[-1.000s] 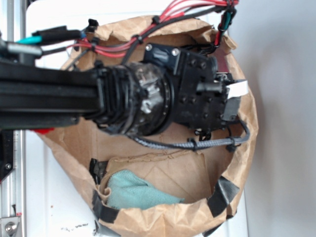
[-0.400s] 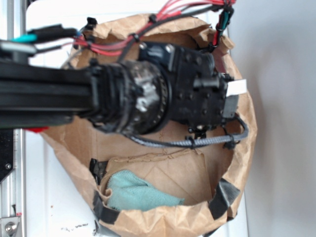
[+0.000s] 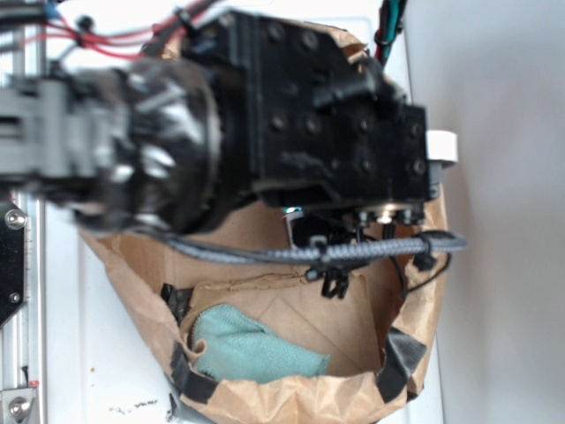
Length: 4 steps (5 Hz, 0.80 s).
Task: Grab the green ball.
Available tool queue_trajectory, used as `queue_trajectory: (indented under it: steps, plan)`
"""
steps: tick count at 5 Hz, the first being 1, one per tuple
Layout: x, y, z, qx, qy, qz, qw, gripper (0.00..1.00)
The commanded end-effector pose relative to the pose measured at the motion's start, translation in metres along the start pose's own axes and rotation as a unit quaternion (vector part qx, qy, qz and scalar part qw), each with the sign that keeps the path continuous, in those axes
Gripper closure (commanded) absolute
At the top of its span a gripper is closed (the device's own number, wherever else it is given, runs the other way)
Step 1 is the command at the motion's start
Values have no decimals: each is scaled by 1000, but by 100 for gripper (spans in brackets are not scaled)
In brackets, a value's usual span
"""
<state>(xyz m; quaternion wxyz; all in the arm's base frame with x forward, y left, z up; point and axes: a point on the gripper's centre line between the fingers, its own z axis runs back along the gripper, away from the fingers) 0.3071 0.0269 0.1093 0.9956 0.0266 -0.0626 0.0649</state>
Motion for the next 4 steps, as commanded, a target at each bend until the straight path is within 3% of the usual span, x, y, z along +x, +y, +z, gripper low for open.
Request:
queue_trajectory:
  steps: [1, 3, 4]
  plan:
    - [1, 10, 66, -19, -34, -4, 999, 100]
    - [-8, 23, 100, -33, -25, -11, 999, 100]
    - [-13, 21, 98, -21, -49, -5, 999, 100]
